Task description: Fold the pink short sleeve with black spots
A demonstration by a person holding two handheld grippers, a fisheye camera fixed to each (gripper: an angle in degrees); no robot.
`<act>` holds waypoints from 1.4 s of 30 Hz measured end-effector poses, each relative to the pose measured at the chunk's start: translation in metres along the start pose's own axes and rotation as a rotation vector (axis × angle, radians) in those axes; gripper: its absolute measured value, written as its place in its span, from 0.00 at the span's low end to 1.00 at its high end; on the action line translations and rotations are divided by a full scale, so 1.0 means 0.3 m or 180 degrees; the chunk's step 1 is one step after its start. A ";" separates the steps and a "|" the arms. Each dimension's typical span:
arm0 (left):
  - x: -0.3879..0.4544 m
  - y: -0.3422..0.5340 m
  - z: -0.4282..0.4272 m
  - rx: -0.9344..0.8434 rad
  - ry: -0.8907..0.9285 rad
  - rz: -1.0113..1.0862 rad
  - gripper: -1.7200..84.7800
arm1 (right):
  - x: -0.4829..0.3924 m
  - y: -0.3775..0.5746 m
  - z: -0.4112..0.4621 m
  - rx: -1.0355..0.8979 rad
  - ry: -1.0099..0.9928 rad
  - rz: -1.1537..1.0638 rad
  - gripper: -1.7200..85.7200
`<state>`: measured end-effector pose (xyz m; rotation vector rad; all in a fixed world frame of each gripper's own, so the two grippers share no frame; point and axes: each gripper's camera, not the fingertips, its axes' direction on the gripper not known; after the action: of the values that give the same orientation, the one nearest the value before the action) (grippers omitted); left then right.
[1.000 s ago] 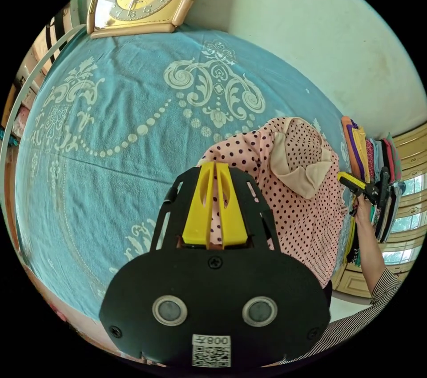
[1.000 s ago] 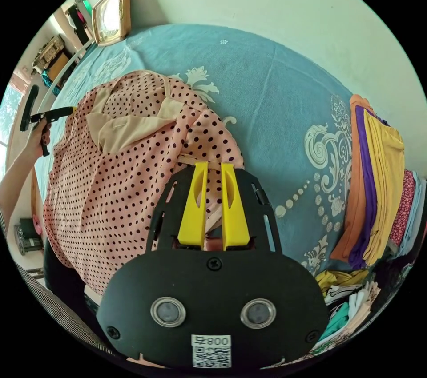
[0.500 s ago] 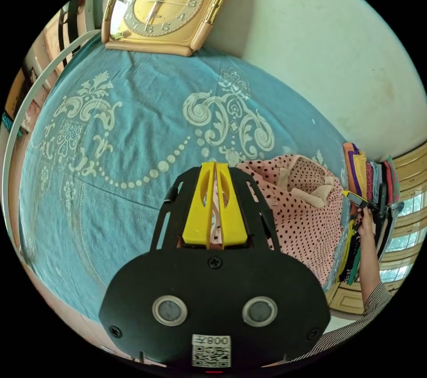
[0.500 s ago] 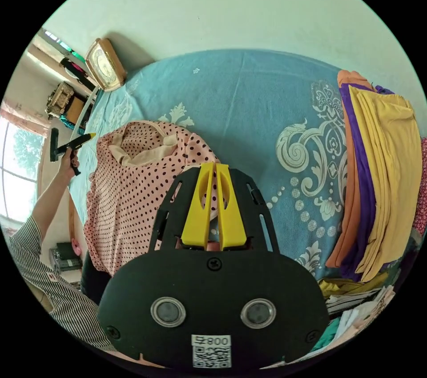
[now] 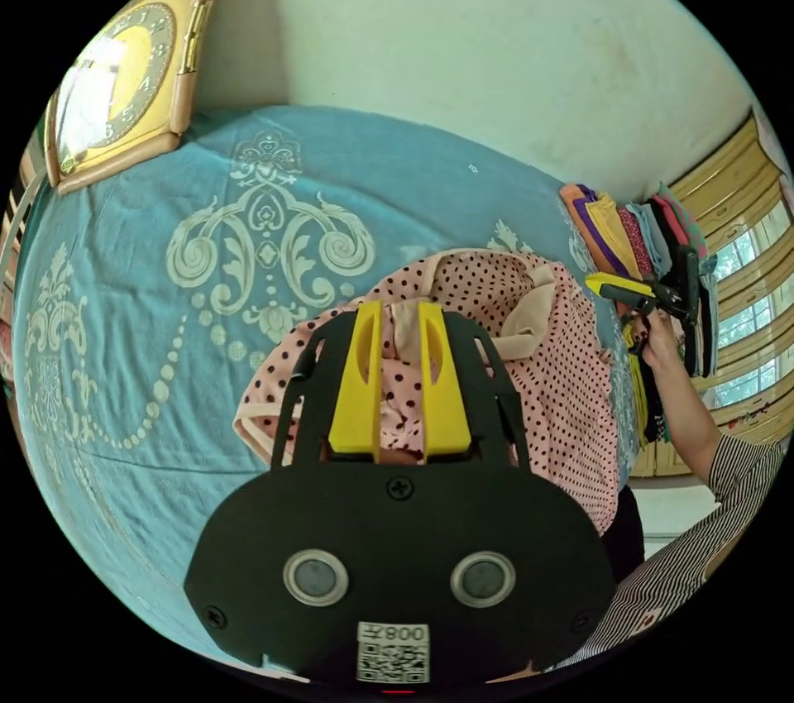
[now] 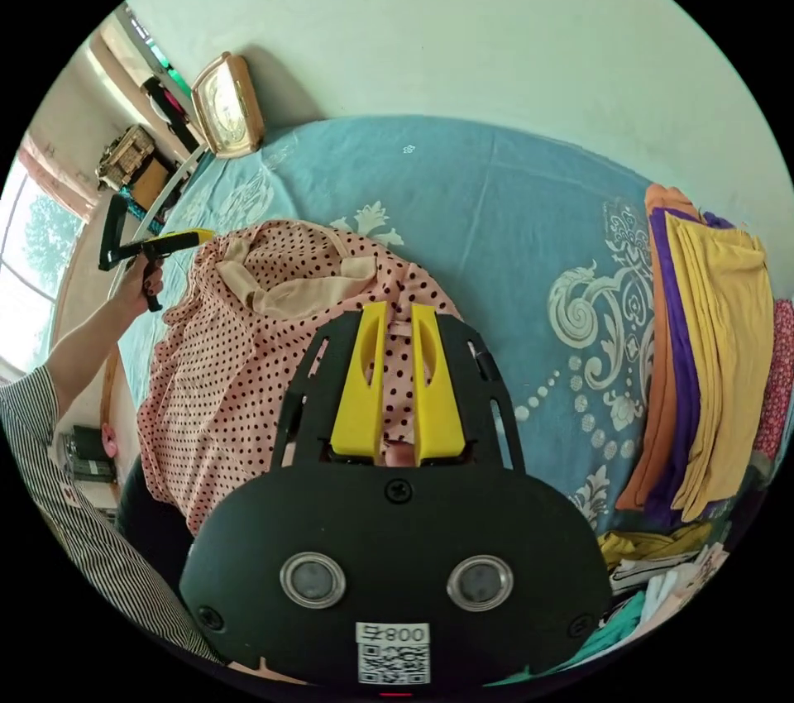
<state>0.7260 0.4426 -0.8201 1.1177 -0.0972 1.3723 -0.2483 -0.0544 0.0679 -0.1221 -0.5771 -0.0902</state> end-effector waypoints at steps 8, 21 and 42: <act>-0.055 -0.038 0.107 -0.0191 -0.0474 0.0128 0.06 | -0.034 -0.165 0.214 -0.0421 0.0253 -0.0363 0.06; -0.326 -0.057 0.045 0.0244 -0.0069 -0.0427 0.06 | 0.104 -0.233 0.126 0.0009 -0.0018 -0.0047 0.02; -0.646 0.306 -0.235 0.0690 0.0519 -0.0726 0.09 | 0.223 -0.081 -0.074 0.0320 -0.0715 0.0154 0.04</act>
<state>0.5615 0.3327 -0.9286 1.1518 0.2954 1.2834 -0.1835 -0.0849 0.0884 -0.0485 -0.8012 0.0000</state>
